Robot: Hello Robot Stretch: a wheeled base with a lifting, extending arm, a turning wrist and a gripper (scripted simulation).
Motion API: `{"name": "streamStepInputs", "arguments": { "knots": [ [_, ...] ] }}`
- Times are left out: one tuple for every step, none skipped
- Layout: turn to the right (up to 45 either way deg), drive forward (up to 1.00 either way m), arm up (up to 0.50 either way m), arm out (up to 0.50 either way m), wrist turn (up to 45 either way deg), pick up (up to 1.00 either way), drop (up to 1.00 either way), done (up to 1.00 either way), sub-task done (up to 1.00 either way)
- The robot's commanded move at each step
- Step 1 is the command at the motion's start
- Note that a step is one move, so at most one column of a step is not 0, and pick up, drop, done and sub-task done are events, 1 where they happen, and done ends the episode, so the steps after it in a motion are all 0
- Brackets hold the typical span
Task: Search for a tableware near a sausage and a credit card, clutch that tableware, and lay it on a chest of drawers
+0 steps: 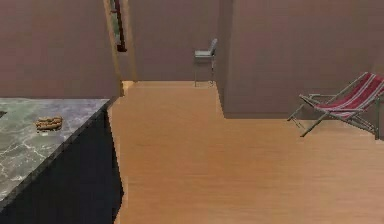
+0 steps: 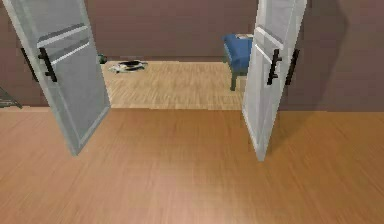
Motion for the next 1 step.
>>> {"name": "streamStepInputs", "arguments": {
  "knots": [
    [0.0,0.30,0.00,0.00,0.0,0.00,0.00,0.00,0.00]
  ]
}}
